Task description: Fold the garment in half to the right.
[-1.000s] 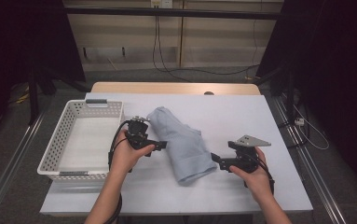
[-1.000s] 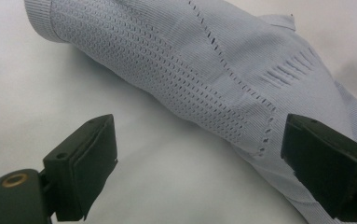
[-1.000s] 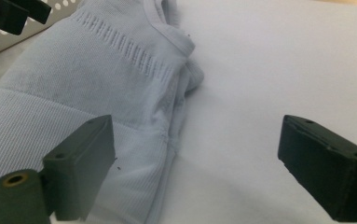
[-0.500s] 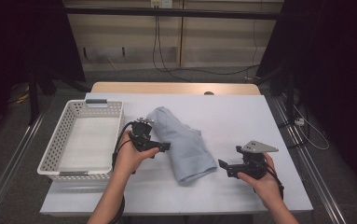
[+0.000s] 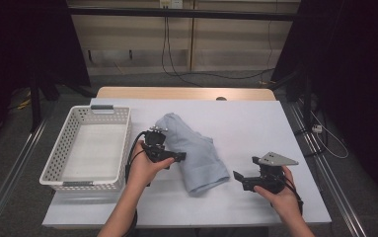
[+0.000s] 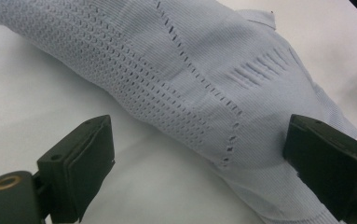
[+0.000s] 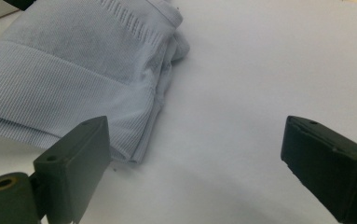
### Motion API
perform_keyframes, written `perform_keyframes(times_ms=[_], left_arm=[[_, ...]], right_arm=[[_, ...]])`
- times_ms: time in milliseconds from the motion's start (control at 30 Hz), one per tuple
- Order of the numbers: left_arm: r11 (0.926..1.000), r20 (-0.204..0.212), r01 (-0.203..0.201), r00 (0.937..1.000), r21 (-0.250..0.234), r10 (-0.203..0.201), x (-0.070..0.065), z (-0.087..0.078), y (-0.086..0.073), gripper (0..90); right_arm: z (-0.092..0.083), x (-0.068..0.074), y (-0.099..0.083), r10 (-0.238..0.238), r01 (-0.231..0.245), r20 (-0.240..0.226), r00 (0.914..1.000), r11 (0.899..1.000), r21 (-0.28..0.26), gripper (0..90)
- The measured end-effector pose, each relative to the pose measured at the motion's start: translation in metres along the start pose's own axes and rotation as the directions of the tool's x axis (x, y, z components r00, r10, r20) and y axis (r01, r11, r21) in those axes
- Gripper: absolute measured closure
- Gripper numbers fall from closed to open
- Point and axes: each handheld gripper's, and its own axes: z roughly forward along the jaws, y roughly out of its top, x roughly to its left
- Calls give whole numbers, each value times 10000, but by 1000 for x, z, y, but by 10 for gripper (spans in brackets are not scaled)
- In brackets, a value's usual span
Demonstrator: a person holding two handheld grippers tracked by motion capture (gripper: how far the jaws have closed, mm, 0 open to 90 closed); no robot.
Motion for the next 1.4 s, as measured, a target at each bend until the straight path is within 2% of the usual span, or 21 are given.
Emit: perform_keyframes(times_ms=[233, 600, 867, 967, 1200, 1267, 1400], left_arm=[[9998, -281, 171, 9995, 61, -169, 0, 10, -5, 80], [9989, -586, 230, 9981, 410, -206, 3, 16, -9, 175], [9983, -782, 333, 9965, 481, -295, 4, 19, -12, 191], [9978, -715, 388, 9968, 542, -349, 5, 19, -14, 217], [9975, -473, 379, 9983, 603, -351, 2, 18, -14, 351], [9965, -403, 611, 9975, 569, -589, 3, 20, -15, 354], [9952, -241, 766, 9969, 612, -752, 5, 21, -16, 378]], right_arm=[[0, -2, -2, 99, -99, 37, 9999, 10000, -8, 77], [-1, -5, -5, 42, -43, 124, 9999, 10000, 43, 80], [-3, -6, -5, 59, -59, 152, 9999, 10000, 24, 81], [-4, -7, -4, 18, -18, 165, 9999, 10000, -5, 81], [-4, -6, -5, -4, 4, 138, 9999, 10000, 24, 81], [-4, -6, -5, -11, 11, 122, 9999, 10000, 14, 80], [-3, -6, -5, -23, 23, 140, 9999, 10000, 36, 81]])
